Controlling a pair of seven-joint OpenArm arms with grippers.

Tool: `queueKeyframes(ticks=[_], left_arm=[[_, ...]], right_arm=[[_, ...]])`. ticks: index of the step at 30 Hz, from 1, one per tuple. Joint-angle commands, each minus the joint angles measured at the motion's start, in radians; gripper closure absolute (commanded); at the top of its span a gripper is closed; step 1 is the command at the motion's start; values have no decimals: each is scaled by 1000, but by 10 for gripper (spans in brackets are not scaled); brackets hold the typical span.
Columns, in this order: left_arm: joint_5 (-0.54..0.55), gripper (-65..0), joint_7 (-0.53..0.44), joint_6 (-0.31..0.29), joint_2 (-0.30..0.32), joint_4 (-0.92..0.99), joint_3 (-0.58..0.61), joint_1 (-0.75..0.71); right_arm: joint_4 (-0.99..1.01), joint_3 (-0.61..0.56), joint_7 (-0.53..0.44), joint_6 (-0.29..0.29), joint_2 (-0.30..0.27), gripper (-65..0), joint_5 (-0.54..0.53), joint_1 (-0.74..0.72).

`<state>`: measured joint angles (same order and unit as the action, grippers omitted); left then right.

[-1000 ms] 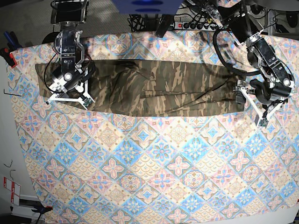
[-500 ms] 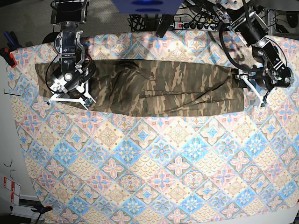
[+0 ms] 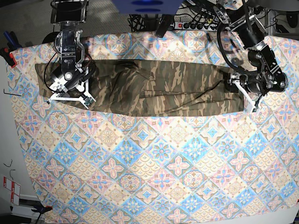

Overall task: Fold the T-shirt properly
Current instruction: 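Grasp the strip's end with the left gripper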

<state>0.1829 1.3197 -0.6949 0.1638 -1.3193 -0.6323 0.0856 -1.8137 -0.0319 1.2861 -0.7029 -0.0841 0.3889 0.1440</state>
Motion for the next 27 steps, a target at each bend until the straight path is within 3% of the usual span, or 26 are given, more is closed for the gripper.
queueKeyframes(ticks=[1,8,12,20,27], left_arm=[[14,-499,-10,-3,16,25,-1,26],[8,-499,-67,-3,90,59,1,21],[-30,-499,-73,-3,95,62,2,23],[-27,-497,-179,-3,12,261,139,23],[-27,-497,-176,-3,-62,283,194,6]], right_arm=[[-16,2,-1,5,-7,-285,9,-11],[-16,2,-1,5,-7,-285,9,-11],[-16,2,-1,5,-7,-285,9,-13],[-18,2,-1,5,-7,-285,9,-16],[-18,2,-1,5,-7,-285,9,-16]])
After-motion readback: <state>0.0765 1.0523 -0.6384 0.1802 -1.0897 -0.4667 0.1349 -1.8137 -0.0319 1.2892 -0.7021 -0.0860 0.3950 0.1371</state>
